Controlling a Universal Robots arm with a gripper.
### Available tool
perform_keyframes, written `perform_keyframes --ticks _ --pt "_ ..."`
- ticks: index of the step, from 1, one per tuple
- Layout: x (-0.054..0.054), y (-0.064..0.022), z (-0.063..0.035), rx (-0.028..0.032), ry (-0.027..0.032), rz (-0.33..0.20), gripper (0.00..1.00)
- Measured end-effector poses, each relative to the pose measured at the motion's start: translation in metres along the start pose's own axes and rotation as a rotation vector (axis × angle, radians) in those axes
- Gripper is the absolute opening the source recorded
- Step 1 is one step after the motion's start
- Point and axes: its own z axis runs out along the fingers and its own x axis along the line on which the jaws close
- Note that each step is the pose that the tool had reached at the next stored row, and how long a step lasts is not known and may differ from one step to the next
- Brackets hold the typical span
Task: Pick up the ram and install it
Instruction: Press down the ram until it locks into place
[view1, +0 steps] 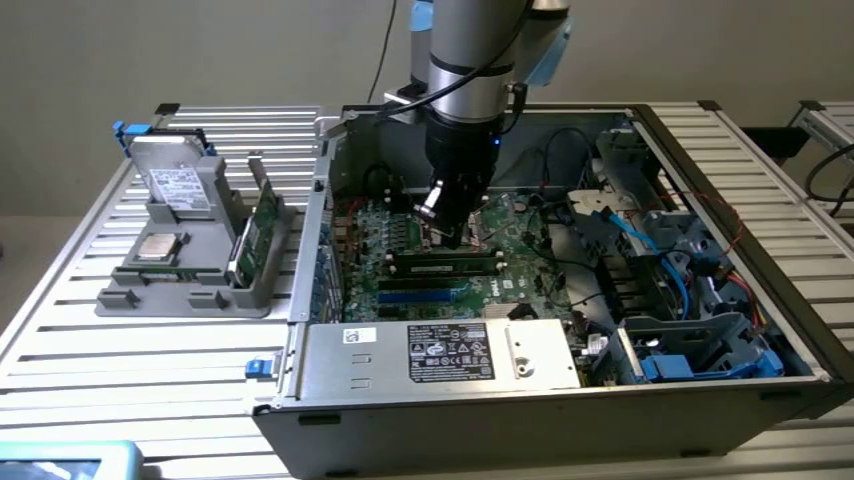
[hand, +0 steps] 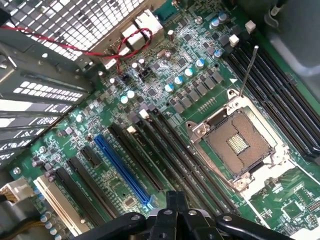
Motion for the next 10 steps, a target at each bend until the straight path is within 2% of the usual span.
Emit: perform_keyframes --ticks 10 --pt "0.0 0.0 0.0001 -0.0086 0.0033 0.13 0.11"
